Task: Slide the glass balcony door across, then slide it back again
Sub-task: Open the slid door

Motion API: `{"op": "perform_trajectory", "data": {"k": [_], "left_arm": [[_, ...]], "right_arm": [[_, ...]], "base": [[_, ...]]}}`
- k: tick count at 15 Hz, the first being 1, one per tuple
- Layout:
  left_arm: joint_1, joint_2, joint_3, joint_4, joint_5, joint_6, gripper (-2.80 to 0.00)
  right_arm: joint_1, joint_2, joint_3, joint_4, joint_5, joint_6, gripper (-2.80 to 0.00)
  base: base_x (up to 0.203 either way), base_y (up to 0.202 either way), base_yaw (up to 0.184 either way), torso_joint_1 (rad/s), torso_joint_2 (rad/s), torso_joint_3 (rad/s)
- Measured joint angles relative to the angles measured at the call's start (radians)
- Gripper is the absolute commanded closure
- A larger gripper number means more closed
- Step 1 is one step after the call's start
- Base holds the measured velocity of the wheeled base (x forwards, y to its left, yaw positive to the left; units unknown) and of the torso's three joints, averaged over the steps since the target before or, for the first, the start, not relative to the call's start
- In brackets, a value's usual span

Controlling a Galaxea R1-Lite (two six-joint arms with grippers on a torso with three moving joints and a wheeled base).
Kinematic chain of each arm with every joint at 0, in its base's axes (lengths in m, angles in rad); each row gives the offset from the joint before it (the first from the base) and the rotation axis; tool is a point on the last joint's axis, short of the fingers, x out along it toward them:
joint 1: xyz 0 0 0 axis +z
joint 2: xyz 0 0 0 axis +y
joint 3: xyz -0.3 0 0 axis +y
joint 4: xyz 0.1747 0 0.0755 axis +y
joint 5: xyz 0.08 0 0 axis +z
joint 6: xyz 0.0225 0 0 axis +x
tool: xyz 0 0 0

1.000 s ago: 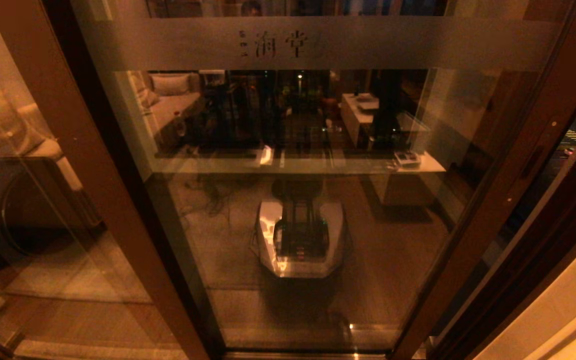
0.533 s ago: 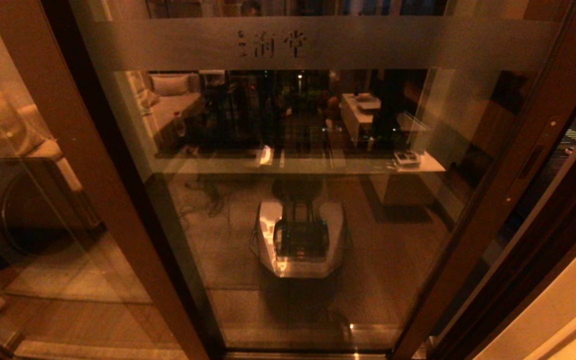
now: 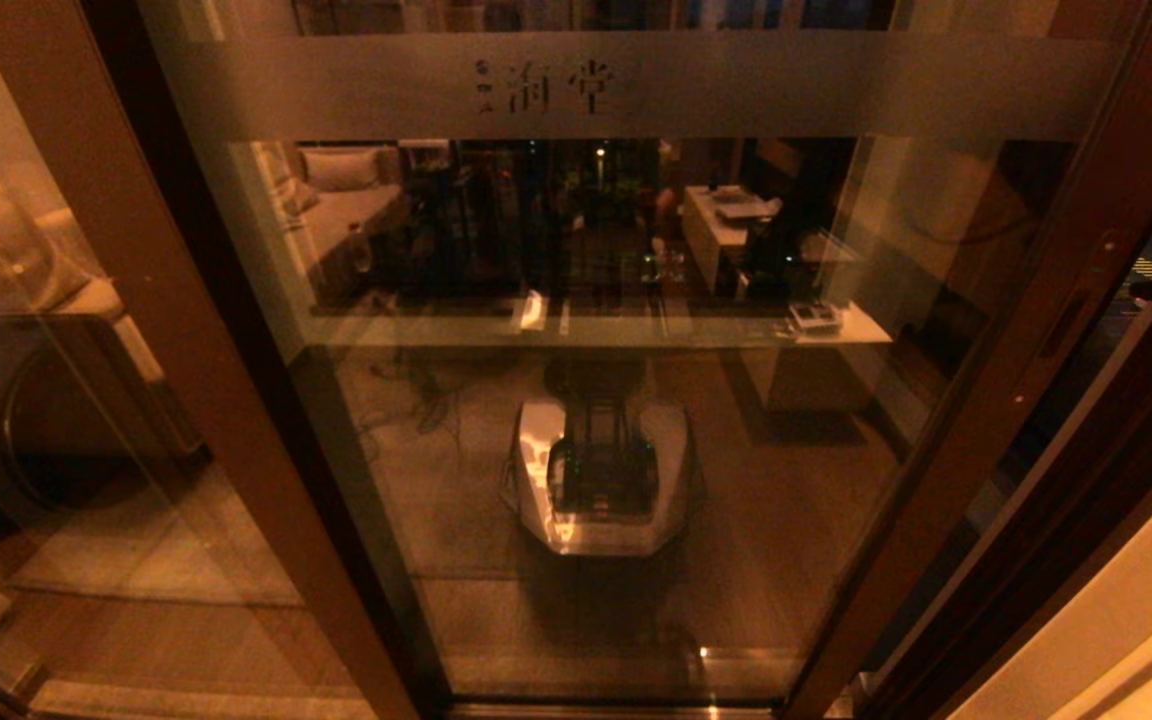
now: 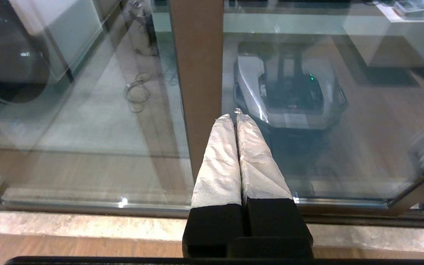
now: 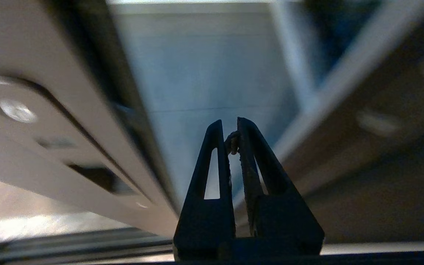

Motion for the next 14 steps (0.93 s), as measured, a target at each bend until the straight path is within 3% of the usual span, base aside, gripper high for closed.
{"op": "perform_trajectory", "data": {"k": [3,14], "left_arm": [[0.000,0.000,0.000,0.000,0.000,0.000,0.00],[0.000,0.000,0.000,0.000,0.000,0.000,0.00]], "right_arm": [[0.009,0.050,-0.014,-0.002,0.109,-0.003,0.00],[0.044,0.097,-0.047,-0.003,0.117,0.003,0.00]], "base": [[0.000,0.000,0.000,0.000,0.00,0.000],[0.000,0.000,0.000,0.000,0.00,0.000]]}}
